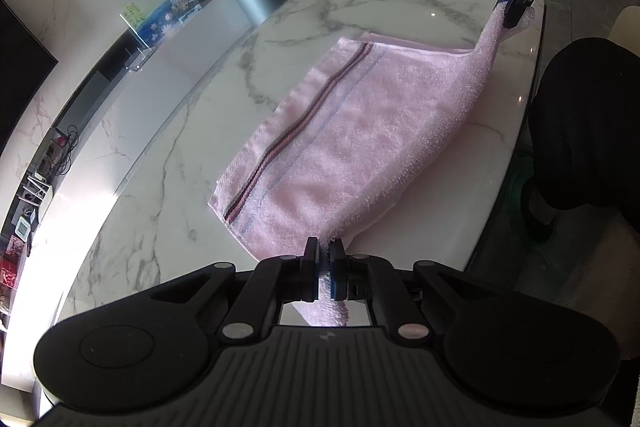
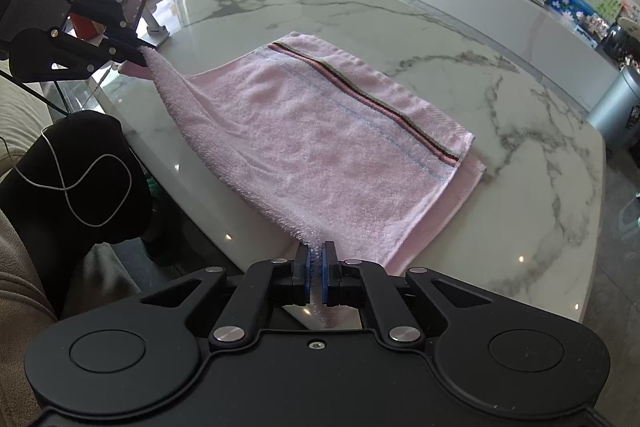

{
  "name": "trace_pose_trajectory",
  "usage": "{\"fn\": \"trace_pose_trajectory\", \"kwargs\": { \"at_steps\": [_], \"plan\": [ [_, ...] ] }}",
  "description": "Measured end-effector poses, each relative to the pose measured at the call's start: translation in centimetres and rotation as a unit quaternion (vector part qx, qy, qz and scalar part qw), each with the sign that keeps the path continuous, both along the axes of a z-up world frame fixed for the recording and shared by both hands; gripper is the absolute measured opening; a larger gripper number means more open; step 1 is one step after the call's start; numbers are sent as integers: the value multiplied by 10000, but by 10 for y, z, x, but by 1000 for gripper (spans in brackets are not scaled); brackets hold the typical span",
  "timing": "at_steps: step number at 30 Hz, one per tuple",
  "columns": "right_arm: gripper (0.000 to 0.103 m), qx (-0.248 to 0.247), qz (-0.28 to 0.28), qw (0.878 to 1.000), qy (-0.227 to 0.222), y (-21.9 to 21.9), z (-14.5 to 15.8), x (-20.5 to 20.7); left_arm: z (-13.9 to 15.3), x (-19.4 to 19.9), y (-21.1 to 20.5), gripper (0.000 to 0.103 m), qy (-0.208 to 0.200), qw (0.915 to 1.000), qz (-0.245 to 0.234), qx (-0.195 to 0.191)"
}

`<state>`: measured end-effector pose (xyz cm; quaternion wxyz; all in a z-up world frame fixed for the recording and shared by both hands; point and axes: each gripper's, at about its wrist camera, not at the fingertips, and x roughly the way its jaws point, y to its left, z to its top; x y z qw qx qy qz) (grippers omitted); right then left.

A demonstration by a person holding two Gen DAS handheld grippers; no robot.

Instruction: Fold towel

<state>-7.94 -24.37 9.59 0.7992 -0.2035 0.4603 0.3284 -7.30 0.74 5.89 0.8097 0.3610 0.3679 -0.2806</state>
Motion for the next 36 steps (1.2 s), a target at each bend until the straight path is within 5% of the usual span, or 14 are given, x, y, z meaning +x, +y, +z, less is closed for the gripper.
{"fn": "trace_pose_trajectory", "kwargs": {
  "at_steps": [15,36],
  "plan": [
    [3,-84,42,9999,82,4,-4,4,-6,-6,2,4,104,9999,3,-7],
    [3,-148,354,9987,343,34,-24,14,-18,-10,36,14,859,9942,278,-579]
  ]
}}
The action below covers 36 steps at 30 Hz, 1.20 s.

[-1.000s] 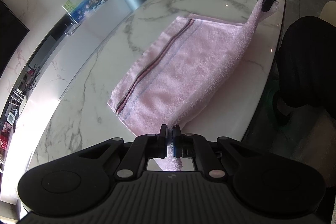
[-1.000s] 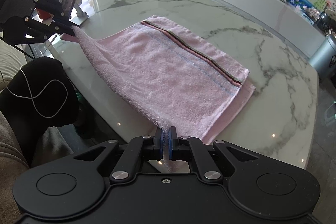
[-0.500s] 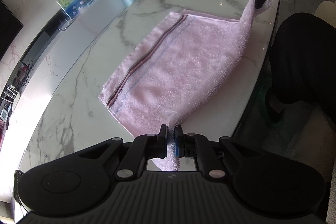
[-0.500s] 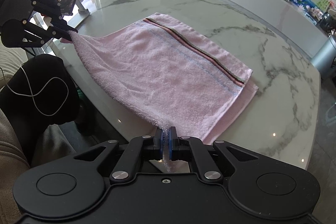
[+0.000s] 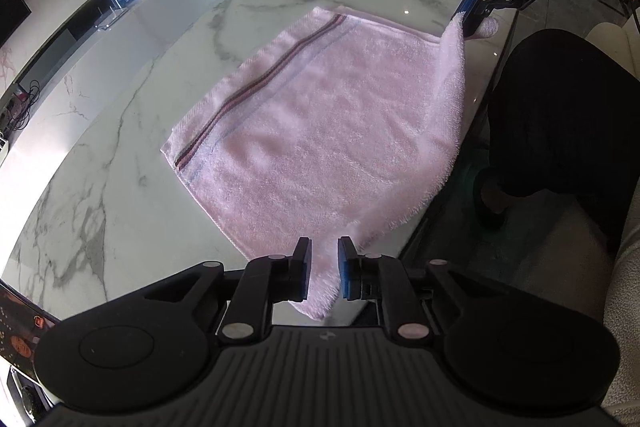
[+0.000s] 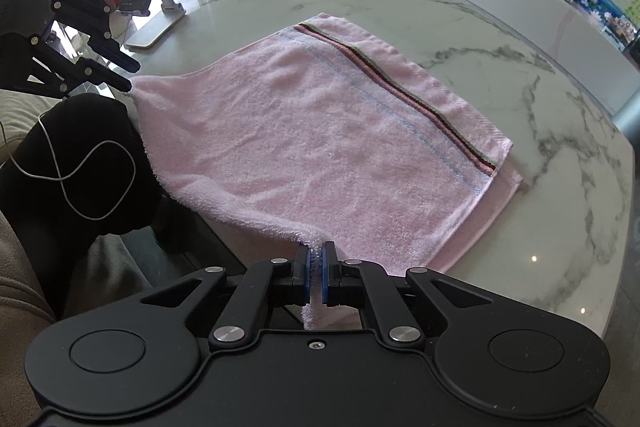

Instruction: Fold towel

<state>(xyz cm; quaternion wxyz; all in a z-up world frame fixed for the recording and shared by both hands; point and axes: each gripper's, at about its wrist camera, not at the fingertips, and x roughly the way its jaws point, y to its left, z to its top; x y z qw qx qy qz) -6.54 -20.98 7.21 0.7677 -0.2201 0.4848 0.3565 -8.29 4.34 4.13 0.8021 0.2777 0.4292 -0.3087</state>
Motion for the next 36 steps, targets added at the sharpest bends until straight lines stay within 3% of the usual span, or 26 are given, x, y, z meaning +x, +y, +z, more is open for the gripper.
{"fn": "trace_pose_trajectory", "kwargs": {
  "at_steps": [5,13,20,36],
  "plan": [
    [3,-56,48,10000,59,5,-5,0,-6,15,9,14,201,9990,342,-228],
    [3,-147,93,9998,-122,11,9,7,-46,21,-1,14,615,9979,64,174],
    [3,-233,170,9985,-455,26,30,24,-61,21,5,14,787,9963,-4,352],
    [3,-520,703,9876,-1305,106,68,75,-63,20,12,13,949,9945,-101,430]
  ]
}}
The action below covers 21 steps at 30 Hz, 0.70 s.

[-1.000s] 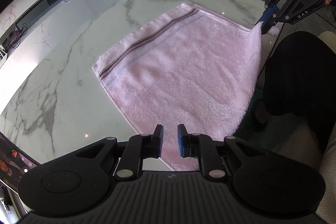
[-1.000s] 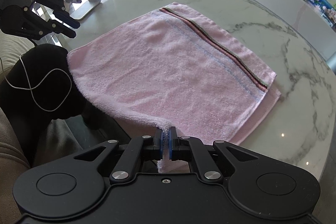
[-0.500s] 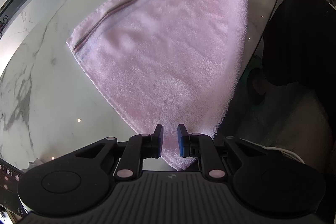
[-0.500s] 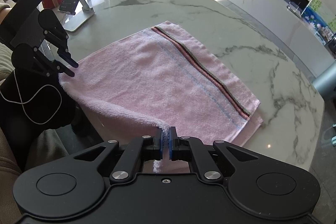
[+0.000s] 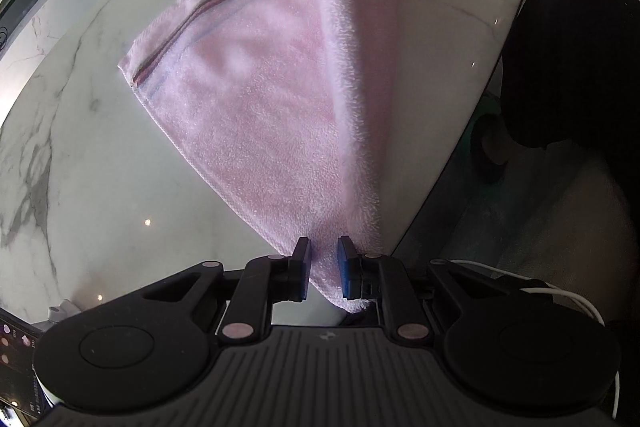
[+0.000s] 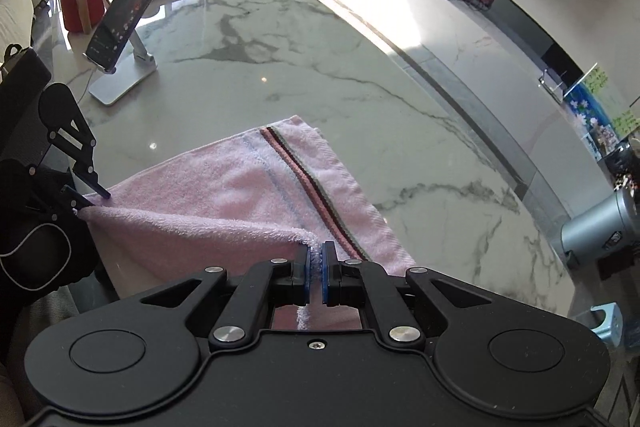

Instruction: Fold towel

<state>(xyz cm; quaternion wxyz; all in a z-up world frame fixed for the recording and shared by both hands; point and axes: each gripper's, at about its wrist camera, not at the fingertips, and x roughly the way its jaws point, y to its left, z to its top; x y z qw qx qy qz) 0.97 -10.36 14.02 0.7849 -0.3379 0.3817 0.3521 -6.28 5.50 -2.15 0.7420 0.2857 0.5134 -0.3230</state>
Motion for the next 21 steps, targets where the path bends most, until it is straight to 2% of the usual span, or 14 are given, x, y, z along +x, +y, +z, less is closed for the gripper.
{"fn": "trace_pose_trajectory", "kwargs": {
  "at_steps": [11,15,21],
  "plan": [
    [3,-199,541,9980,-264,77,-3,36,3,-6,6,13,13,10000,-42,-67],
    [3,-385,600,9973,-170,108,-27,60,4,-9,7,13,11,9999,-80,-61],
    [3,-531,419,9973,274,136,-72,96,6,-12,8,13,38,9999,-151,-41]
  ]
}}
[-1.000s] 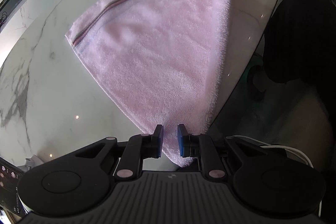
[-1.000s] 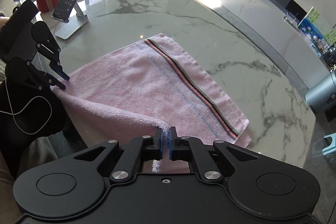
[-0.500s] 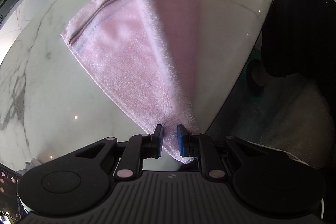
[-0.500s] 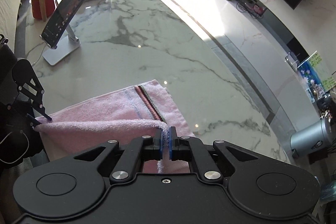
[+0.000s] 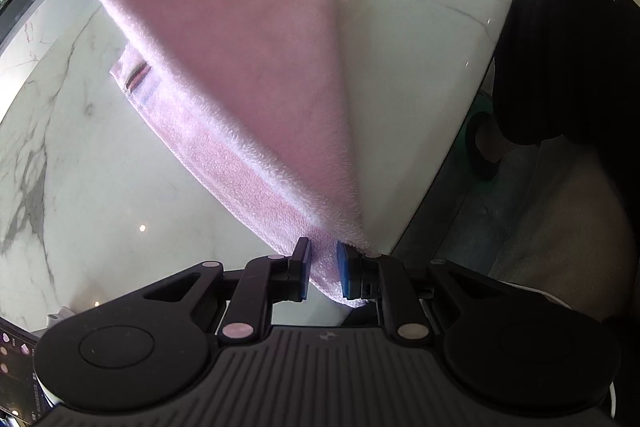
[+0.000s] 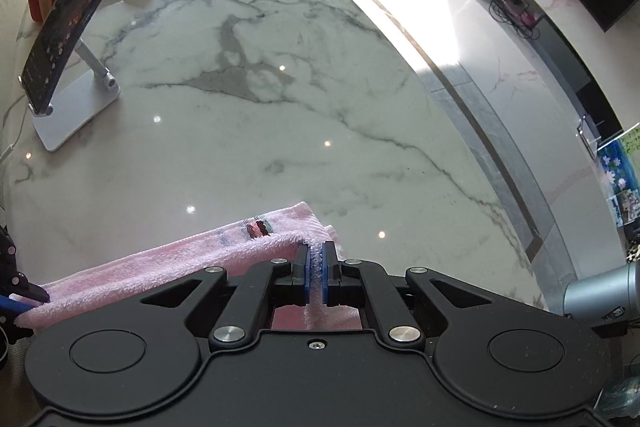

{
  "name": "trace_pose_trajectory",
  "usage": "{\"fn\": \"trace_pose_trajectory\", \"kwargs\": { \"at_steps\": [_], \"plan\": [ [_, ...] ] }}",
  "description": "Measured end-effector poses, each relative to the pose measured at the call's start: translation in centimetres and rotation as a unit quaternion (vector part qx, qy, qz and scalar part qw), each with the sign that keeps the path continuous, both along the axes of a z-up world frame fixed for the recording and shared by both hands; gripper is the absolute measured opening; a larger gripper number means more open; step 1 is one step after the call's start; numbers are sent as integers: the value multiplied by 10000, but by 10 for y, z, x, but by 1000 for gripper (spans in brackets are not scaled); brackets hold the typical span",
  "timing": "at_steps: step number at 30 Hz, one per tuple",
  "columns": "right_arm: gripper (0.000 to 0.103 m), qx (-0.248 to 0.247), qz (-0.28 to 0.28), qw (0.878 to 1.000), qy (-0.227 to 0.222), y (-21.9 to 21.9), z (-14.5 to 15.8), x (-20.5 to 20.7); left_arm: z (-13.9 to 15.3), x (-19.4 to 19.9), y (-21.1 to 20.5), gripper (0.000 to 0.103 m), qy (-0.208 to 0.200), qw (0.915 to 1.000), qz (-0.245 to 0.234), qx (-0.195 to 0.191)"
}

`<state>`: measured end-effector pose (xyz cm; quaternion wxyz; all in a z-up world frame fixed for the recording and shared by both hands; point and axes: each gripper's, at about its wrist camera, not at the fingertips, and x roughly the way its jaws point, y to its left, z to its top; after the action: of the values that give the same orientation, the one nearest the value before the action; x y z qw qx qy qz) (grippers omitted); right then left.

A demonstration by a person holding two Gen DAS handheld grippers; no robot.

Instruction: Fold towel

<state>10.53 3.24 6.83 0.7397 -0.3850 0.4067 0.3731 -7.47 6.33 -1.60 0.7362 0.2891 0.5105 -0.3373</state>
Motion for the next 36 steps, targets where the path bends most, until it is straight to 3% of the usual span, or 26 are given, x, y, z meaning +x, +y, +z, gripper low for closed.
{"fn": "trace_pose_trajectory", "kwargs": {
  "at_steps": [6,12,27,36],
  "plan": [
    [3,-33,-184,9987,476,12,-38,24,2,-1,1,13,98,9999,-91,32],
    [3,-30,-277,9959,865,13,-57,41,8,-2,-1,13,175,9998,-102,51],
    [4,-235,-191,9901,1372,20,-69,62,15,2,-4,13,205,9997,-63,77],
    [4,-359,-160,9896,1383,24,-70,62,16,4,-5,13,200,9998,-3,39]
  ]
}}
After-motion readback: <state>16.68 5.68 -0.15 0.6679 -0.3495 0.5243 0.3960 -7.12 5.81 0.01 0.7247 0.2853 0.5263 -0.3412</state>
